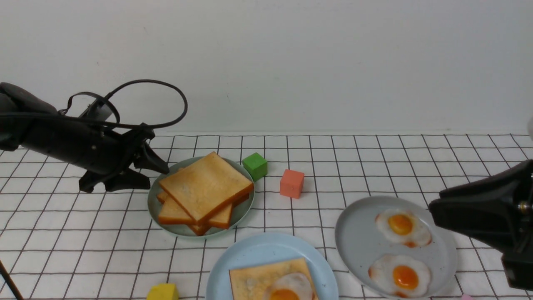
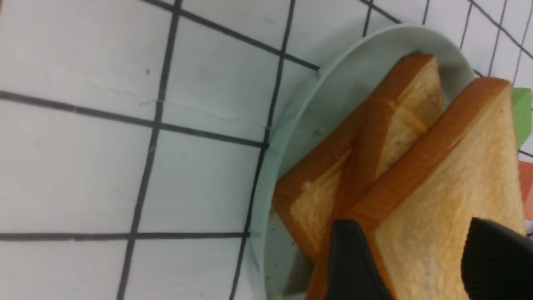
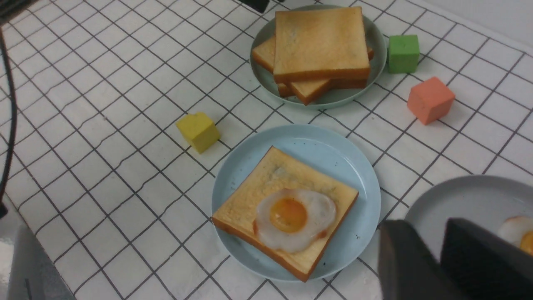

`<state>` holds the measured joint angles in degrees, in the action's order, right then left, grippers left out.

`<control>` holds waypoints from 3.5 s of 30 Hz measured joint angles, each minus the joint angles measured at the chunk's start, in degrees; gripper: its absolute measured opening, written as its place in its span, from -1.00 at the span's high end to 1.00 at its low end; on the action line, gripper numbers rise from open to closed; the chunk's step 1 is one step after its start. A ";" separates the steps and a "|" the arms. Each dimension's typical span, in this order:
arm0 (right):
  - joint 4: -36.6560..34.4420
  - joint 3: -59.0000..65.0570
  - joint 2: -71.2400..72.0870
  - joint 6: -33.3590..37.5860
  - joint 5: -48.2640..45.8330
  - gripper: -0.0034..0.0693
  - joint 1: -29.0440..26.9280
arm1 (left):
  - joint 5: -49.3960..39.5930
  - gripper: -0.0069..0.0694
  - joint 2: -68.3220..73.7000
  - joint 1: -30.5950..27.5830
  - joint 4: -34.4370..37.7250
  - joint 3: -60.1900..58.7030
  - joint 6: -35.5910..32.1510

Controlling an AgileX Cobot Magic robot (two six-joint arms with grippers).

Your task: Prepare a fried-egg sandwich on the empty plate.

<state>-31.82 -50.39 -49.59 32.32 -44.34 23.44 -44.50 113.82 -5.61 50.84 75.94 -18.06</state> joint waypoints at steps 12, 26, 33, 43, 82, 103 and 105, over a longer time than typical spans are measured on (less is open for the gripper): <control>-1.43 0.00 0.00 2.30 0.40 0.94 0.00 | -0.33 -0.16 4.63 0.00 8.39 0.00 -8.15; -2.11 0.00 0.00 2.30 0.40 0.92 0.00 | -4.74 0.70 3.30 -0.04 9.90 0.01 -21.20; -3.42 0.00 0.00 2.30 -0.49 0.91 0.00 | -19.35 0.69 -6.06 -0.07 10.60 0.01 -33.82; -3.60 0.00 0.00 2.30 -2.86 0.89 0.00 | -22.67 0.69 -7.95 8.68 12.79 -11.88 -38.45; 13.49 0.00 3.03 -28.19 -6.16 0.71 -1.73 | -13.87 -0.67 -13.14 16.56 -6.91 -11.65 -9.03; 45.69 20.35 37.79 -64.60 -3.56 0.64 -1.73 | -23.60 0.47 -69.99 16.56 -17.73 -27.92 15.95; 45.76 20.90 38.32 -64.15 -3.55 0.63 -1.73 | -23.89 0.72 -79.88 16.56 -19.70 -32.63 21.12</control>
<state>13.94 -29.49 -11.27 -31.83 -47.89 21.71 -68.39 33.94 10.95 31.13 43.31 3.06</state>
